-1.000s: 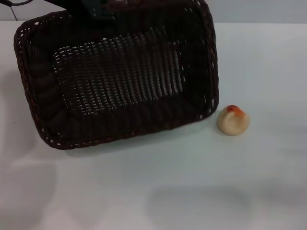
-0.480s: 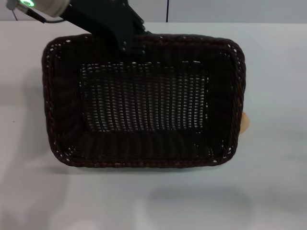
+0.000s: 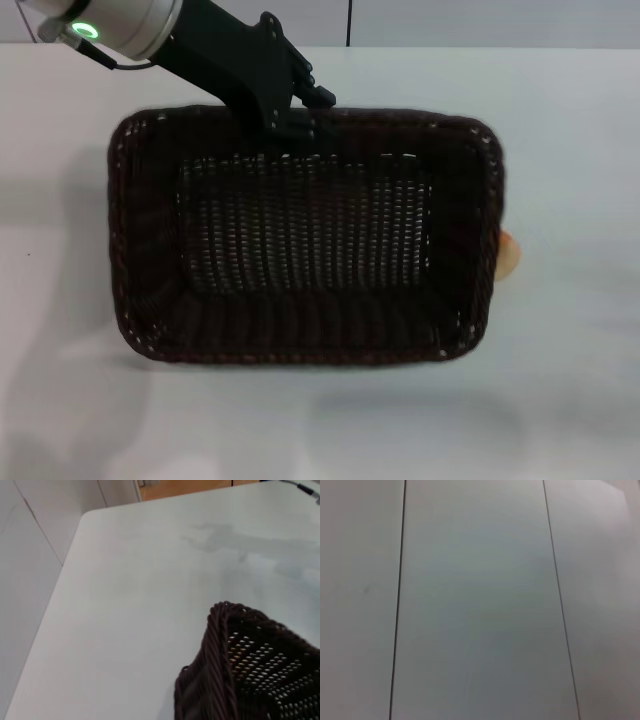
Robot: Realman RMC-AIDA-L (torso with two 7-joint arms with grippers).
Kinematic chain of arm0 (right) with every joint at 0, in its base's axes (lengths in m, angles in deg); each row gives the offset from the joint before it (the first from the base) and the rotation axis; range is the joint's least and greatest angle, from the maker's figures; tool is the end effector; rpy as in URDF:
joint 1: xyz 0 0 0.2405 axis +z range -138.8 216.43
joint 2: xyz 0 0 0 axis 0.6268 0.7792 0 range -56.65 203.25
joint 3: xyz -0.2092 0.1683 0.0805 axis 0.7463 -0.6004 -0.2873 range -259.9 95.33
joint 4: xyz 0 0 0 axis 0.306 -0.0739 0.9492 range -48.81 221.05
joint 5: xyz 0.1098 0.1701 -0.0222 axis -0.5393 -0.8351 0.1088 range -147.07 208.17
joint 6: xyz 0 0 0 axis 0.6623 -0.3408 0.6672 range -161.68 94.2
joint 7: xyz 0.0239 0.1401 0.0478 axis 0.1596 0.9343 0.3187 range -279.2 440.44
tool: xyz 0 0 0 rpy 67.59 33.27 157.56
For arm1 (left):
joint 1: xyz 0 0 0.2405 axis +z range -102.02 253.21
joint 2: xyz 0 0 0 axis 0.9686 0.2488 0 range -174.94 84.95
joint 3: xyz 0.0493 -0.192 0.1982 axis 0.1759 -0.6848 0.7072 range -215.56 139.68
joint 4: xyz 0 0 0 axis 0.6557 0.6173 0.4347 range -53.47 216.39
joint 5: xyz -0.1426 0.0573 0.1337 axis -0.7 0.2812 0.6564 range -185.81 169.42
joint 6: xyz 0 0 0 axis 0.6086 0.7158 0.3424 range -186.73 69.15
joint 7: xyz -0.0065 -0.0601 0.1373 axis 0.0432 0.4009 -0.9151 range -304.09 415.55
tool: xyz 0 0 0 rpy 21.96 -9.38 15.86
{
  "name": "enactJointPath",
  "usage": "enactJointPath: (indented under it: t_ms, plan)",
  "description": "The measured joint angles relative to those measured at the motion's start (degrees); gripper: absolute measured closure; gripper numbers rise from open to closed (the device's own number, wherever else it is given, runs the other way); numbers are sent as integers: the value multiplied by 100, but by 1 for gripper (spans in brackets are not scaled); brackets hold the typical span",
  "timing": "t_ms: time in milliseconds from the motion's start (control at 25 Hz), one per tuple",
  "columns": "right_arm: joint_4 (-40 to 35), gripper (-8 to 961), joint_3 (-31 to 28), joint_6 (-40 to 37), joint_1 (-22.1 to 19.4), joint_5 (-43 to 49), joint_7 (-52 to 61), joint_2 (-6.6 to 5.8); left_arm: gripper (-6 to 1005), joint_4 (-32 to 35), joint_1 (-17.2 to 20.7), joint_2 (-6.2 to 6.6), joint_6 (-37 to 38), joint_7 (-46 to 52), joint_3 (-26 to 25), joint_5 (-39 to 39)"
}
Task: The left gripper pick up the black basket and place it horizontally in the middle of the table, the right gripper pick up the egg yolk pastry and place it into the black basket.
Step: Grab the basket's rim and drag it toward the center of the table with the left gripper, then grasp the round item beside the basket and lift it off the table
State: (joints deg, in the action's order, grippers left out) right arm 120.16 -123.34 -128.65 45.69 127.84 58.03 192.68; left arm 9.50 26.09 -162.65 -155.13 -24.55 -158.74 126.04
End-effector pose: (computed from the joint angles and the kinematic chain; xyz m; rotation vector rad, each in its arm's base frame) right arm 0.3495 0.2358 0.0349 -0.8635 0.3839 0.5921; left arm -0.1095 0.4052 0.0224 -2.9309 0.1773 0.1035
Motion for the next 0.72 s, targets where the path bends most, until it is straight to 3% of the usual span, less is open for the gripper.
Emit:
enactJointPath:
  t_ms: [80,400,720]
  plan:
    - [-2,448,0,-13,6,0,-9,-3,797,46,17,-15,129,-41,63,40]
    - [19,444,12,-14,47,0,-363,7,567,-19,90,-24,466,-85,100,-36]
    - [50,441,51,-14,45,3,-378,17,515,-382,573,-14,1660,-100,-239,-976]
